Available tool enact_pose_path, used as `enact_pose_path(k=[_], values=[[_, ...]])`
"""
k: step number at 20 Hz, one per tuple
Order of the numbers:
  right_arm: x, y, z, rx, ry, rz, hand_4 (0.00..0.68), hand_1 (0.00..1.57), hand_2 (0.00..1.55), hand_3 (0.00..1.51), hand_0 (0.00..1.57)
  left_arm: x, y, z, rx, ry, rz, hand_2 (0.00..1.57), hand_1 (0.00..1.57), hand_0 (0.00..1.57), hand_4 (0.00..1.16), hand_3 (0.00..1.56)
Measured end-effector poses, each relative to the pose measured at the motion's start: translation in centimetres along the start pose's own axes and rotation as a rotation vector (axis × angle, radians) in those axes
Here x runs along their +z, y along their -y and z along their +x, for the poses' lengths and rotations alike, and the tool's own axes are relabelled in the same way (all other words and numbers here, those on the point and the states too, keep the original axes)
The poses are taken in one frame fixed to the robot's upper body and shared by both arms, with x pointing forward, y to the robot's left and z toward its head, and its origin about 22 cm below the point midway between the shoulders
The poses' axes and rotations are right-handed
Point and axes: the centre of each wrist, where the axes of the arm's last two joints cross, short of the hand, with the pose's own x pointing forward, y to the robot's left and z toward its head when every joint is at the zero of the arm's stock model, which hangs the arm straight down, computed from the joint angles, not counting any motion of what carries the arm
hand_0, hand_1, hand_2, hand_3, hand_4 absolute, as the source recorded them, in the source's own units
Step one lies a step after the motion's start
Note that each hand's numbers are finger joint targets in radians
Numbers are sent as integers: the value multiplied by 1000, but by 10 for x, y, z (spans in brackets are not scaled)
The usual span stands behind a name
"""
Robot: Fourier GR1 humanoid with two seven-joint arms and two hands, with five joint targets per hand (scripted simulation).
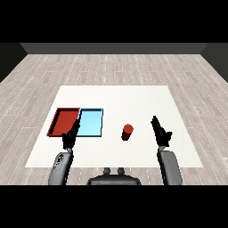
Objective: Pick the red can and put it in the red box
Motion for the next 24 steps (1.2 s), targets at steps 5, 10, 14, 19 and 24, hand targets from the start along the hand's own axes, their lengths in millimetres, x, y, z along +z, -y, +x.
enact_pose_path(k=[5, 10, 14, 19, 24], values=[[8, 18, -10, -12, -24, -8, 0, 0, 0, 0, 0, -6, 0, 7, 6, 26, 5, 0, 0, 0, 0, 0], [15, 27, -4, -54, 178, 1, 0, 0, 0, 0, 0, -13, 3, 27, 66, 301, 18, 0, 0, 0, 0, 0], [17, 33, -10, -75, 269, 9, 0, 0, 0, 0, 0, -12, -3, 26, 90, 428, 21, 0, 0, 0, 0, 0], [13, 38, -23, -95, 309, 22, 0, 0, 0, 0, 0, -17, 7, 24, 97, 478, 28, 0, 0, 0, 0, 0], [14, 40, -33, -111, 310, 26, 0, 0, 0, 0, 0, -16, 5, 17, 108, 500, 22, 0, 0, 0, 0, 0]])
